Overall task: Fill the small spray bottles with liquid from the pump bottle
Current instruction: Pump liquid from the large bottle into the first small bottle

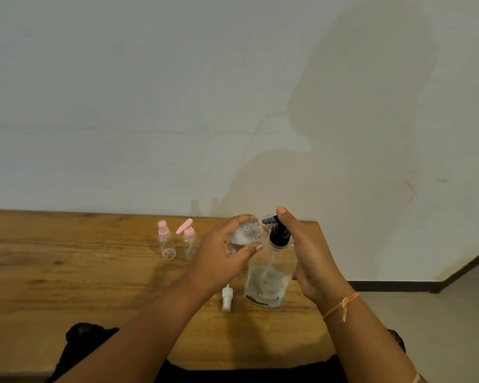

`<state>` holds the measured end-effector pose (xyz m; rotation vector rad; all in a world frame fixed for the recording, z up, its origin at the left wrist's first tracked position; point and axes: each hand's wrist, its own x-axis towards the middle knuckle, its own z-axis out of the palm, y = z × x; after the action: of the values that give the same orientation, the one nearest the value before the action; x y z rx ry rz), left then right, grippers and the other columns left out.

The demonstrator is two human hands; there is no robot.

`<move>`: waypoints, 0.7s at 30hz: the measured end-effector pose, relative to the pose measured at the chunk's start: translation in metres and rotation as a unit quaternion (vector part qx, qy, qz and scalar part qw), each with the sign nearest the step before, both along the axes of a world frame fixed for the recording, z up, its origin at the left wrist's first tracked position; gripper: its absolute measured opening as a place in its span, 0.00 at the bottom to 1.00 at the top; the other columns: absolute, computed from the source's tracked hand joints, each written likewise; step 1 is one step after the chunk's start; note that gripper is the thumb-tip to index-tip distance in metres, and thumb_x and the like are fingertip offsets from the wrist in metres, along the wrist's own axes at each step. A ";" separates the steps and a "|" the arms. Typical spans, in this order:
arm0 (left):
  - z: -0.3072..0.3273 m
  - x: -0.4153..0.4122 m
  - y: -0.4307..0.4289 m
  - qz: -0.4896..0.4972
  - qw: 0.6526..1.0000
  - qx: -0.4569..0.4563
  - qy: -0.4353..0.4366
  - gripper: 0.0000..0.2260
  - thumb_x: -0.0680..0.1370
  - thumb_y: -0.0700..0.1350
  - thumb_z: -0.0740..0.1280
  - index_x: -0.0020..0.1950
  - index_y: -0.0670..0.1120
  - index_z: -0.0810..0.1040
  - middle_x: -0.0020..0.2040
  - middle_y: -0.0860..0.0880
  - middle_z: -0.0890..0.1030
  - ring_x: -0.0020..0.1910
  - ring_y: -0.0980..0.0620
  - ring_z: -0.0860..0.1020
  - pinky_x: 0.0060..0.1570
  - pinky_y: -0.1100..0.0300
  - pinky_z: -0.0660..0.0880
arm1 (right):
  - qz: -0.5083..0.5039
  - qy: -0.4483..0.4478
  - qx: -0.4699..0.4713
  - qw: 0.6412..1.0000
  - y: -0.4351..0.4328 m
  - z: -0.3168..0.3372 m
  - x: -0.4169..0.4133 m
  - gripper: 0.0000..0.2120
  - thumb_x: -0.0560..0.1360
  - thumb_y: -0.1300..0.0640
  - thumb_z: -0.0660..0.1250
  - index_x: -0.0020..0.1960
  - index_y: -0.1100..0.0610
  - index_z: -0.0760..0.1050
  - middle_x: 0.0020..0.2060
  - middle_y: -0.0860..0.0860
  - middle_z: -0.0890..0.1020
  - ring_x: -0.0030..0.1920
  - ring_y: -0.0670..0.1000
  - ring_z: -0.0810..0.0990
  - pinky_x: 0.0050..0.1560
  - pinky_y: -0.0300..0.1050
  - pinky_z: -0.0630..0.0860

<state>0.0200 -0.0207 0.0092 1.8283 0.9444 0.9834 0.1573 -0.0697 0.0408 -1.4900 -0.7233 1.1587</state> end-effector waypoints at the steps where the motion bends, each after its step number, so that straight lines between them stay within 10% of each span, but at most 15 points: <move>1: -0.001 0.000 0.001 -0.001 1.000 -0.004 0.001 0.22 0.70 0.45 0.73 0.52 0.69 0.69 0.55 0.62 0.76 0.55 0.67 0.74 0.53 0.71 0.73 | -0.006 -0.005 -0.004 1.000 0.001 0.000 0.000 0.16 0.72 0.39 0.64 0.47 0.49 0.81 0.49 0.50 0.83 0.55 0.52 0.79 0.65 0.59 0.70; 21: -0.002 0.001 0.000 -0.002 1.000 -0.008 0.004 0.22 0.71 0.44 0.73 0.56 0.64 0.70 0.54 0.61 0.76 0.53 0.70 0.73 0.49 0.78 0.70 | 0.037 -0.040 -0.037 0.998 0.000 0.006 0.005 0.23 0.74 0.36 0.60 0.58 0.50 0.79 0.55 0.49 0.81 0.59 0.51 0.76 0.65 0.60 0.70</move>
<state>0.0213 -0.0206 0.0075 1.8212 0.9508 0.9639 0.1619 -0.0695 0.0470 -1.5912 -0.8021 1.1981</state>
